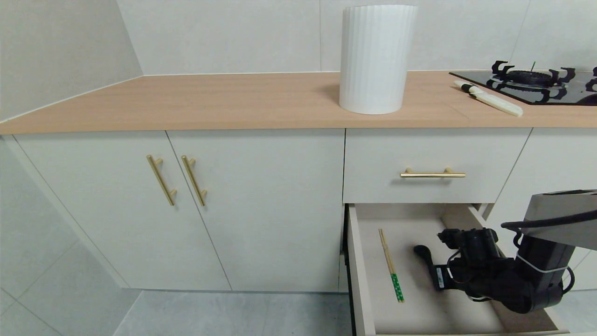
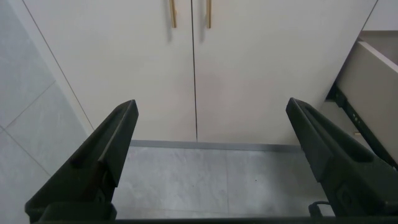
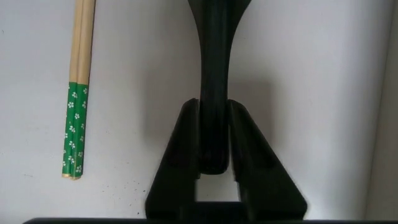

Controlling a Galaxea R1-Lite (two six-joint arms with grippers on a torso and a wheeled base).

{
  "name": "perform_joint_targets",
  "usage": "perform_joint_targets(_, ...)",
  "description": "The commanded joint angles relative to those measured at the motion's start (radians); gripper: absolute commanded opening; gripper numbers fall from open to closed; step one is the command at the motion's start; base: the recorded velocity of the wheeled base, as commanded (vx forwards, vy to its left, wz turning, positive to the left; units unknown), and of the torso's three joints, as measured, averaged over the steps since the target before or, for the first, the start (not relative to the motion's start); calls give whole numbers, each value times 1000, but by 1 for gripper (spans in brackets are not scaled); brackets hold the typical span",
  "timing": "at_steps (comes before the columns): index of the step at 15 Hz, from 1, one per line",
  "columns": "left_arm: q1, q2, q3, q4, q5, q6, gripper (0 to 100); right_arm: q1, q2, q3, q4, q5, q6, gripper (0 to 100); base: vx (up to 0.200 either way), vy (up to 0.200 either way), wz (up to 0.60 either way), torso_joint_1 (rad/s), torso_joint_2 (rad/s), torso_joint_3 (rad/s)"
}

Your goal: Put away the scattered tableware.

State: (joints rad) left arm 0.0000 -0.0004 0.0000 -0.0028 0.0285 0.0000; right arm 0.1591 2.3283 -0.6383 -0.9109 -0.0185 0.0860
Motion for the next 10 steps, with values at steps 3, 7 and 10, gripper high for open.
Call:
perform_joint_targets(3, 0, 0, 0, 0, 1, 0, 100, 0, -6, 0, 0, 0, 1, 100, 0, 0, 0, 0, 0, 0)
perform_joint_targets(7, 0, 0, 0, 0, 1, 0, 100, 0, -18, 3, 0, 0, 18, 100, 0, 0, 0, 0, 0, 0)
perform_joint_targets(10, 0, 0, 0, 0, 1, 0, 100, -3, -92, 51, 0, 2, 51, 100, 0, 0, 0, 0, 0, 0)
